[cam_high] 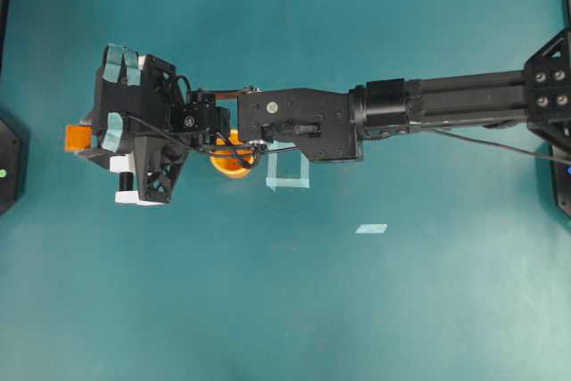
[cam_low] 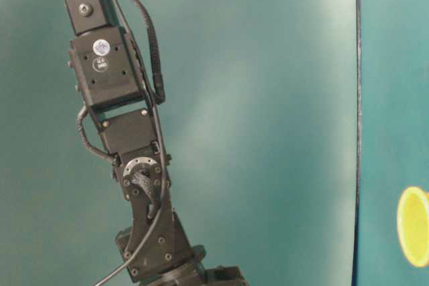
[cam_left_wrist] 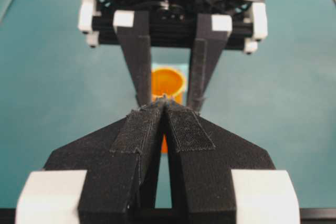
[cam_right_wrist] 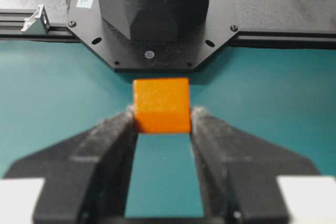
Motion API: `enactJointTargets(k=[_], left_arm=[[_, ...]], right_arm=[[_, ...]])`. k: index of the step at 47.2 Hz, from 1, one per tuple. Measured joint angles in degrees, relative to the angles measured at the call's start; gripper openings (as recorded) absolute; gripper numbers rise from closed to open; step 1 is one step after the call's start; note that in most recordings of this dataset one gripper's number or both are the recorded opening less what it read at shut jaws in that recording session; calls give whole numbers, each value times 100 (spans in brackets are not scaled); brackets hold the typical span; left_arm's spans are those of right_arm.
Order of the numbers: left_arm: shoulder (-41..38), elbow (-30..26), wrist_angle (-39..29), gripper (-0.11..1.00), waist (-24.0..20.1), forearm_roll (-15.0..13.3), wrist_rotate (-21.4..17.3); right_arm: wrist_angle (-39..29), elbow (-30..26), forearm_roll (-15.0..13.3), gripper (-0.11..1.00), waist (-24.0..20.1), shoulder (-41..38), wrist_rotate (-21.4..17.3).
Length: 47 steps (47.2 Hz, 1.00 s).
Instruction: Move the block to the left with right arm.
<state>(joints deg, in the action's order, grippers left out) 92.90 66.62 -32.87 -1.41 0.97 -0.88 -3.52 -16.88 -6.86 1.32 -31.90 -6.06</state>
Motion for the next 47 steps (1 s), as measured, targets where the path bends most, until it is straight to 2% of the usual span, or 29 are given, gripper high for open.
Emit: enactJointTargets(k=[47], left_arm=[[0,-88,-9,0,0,9,-9]], right_arm=[[0,0,79,40,-70,9,-35]])
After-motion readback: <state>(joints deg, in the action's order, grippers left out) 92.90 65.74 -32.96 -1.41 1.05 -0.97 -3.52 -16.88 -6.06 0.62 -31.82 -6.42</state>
